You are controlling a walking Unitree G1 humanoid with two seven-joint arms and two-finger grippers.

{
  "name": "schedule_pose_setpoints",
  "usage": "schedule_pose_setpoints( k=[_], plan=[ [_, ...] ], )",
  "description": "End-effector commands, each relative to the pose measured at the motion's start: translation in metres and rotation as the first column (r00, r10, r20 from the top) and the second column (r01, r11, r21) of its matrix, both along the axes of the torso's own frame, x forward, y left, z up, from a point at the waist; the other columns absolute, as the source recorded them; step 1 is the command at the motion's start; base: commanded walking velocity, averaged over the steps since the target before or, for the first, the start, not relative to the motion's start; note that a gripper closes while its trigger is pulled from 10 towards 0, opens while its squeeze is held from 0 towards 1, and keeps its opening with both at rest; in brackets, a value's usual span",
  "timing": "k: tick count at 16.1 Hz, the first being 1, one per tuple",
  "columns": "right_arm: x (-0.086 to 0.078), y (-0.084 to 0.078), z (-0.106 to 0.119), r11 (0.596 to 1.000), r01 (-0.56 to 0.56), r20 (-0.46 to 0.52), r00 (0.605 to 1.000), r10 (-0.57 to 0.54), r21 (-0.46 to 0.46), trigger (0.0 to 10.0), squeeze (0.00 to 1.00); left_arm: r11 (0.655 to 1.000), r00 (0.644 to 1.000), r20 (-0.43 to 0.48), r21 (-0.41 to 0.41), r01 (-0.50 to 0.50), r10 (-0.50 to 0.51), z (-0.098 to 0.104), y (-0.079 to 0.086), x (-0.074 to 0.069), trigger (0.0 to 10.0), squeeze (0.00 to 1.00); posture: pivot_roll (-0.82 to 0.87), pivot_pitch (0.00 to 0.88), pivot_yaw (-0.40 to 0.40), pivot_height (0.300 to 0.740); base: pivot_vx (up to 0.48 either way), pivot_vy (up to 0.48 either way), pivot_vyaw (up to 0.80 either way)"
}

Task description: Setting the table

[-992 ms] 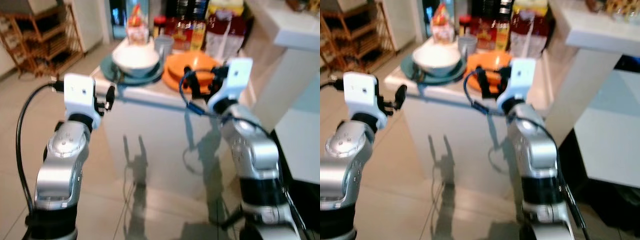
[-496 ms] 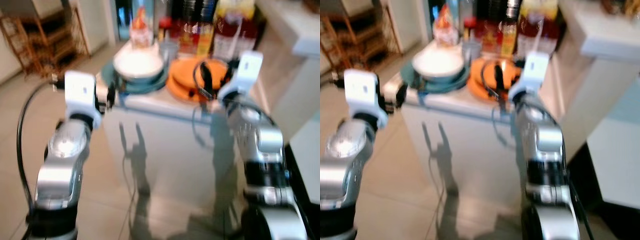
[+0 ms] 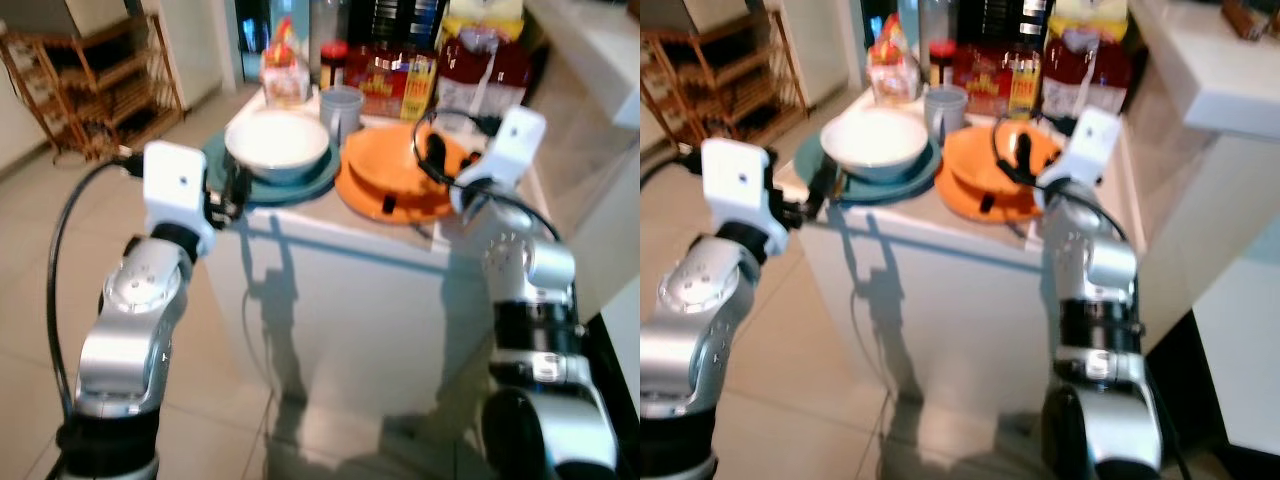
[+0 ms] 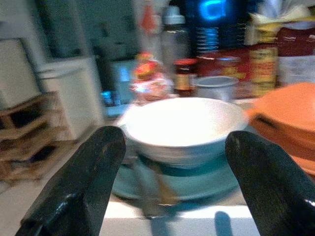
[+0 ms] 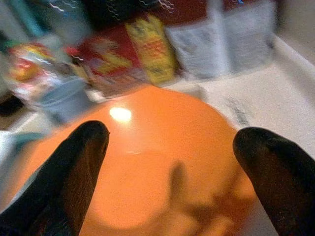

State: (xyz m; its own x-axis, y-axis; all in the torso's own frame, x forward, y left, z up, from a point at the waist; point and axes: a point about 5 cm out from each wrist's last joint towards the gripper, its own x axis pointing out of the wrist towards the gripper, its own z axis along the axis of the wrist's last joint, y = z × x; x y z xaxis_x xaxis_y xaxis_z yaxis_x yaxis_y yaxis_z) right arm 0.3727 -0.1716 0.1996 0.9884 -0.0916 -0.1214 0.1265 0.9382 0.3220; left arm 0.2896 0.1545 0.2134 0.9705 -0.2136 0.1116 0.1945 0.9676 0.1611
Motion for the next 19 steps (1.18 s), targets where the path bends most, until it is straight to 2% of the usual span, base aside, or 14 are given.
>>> schedule_pose_setpoints(
  k=[1,3,5,7,9,10,14,15,16,17,18,19],
  plan=[
    [0.005,-0.007,-0.001,0.999,0.033,-0.030,0.999,-0.032,0.042,10.0,0.00,0.995,0.994,0.034,0.004,0.103,-0.103,0.006,-0.012,-0.005,10.0,0.00,0.03,0.000,-0.011,0.740,0.000,0.000,0.00],
    [0.012,-0.011,-0.003,0.995,0.067,-0.060,0.996,-0.062,0.075,10.0,0.00,0.982,0.982,0.033,0.019,0.188,-0.188,0.007,-0.021,-0.011,10.0,0.00,0.03,0.000,-0.015,0.740,0.000,0.000,0.00],
    [0.018,-0.014,-0.004,0.992,0.084,-0.071,0.994,-0.078,0.094,10.0,0.00,0.980,0.980,0.030,0.026,0.198,-0.199,0.006,-0.022,-0.012,10.0,0.00,0.03,0.000,-0.015,0.740,0.000,0.000,0.00],
    [0.025,-0.012,-0.007,0.990,0.057,-0.100,0.994,-0.045,0.127,10.0,0.00,0.976,0.976,0.027,0.032,0.215,-0.216,0.005,-0.024,-0.012,10.0,0.00,0.03,0.000,-0.013,0.740,0.000,0.000,0.00],
    [0.031,-0.013,-0.010,0.988,0.057,-0.139,0.990,-0.036,0.145,10.0,0.00,0.964,0.965,0.014,0.044,0.263,-0.264,0.005,-0.028,-0.013,10.0,0.00,0.03,0.000,-0.018,0.740,0.000,0.000,0.00],
    [0.034,-0.015,-0.016,0.987,0.077,-0.190,0.980,-0.050,0.141,10.0,0.00,0.954,0.955,0.006,0.048,0.294,-0.295,0.005,-0.031,-0.015,10.0,0.00,0.03,0.000,-0.023,0.740,0.000,0.000,0.00],
    [0.037,-0.011,-0.016,0.979,0.052,-0.210,0.978,-0.011,0.195,10.0,0.00,0.953,0.954,0.005,0.052,0.300,-0.300,0.005,-0.032,-0.017,10.0,0.00,0.04,0.000,-0.032,0.740,0.000,0.000,0.00],
    [0.038,-0.009,-0.016,0.972,0.045,-0.218,0.976,0.007,0.233,5.0,0.00,0.952,0.954,0.003,0.055,0.300,-0.301,0.005,-0.031,-0.017,10.0,0.00,0.05,0.000,-0.036,0.740,0.000,0.000,0.00],
    [0.039,-0.009,-0.016,0.969,0.044,-0.219,0.976,0.011,0.245,5.0,0.00,0.952,0.953,0.003,0.056,0.301,-0.302,0.005,-0.031,-0.017,10.0,0.00,0.05,0.000,-0.036,0.740,0.000,0.000,0.00],
    [0.039,-0.008,-0.016,0.961,0.043,-0.228,0.974,0.021,0.272,0.0,0.00,0.945,0.947,-0.008,0.055,0.321,-0.321,0.005,-0.032,-0.018,10.0,0.00,0.04,0.000,-0.033,0.740,0.000,0.000,0.00],
    [0.038,-0.008,-0.018,0.952,0.050,-0.240,0.970,0.026,0.303,0.0,0.00,0.919,0.922,-0.053,0.084,0.386,-0.383,0.001,-0.035,-0.021,10.0,0.00,0.04,0.000,-0.033,0.740,0.000,0.000,0.00],
    [0.038,-0.008,-0.018,0.947,0.053,-0.245,0.969,0.028,0.317,0.0,0.00,0.907,0.912,-0.071,0.092,0.410,-0.405,-0.001,-0.036,-0.023,10.0,0.00,0.04,0.000,-0.033,0.740,0.000,0.000,0.00]
  ],
)
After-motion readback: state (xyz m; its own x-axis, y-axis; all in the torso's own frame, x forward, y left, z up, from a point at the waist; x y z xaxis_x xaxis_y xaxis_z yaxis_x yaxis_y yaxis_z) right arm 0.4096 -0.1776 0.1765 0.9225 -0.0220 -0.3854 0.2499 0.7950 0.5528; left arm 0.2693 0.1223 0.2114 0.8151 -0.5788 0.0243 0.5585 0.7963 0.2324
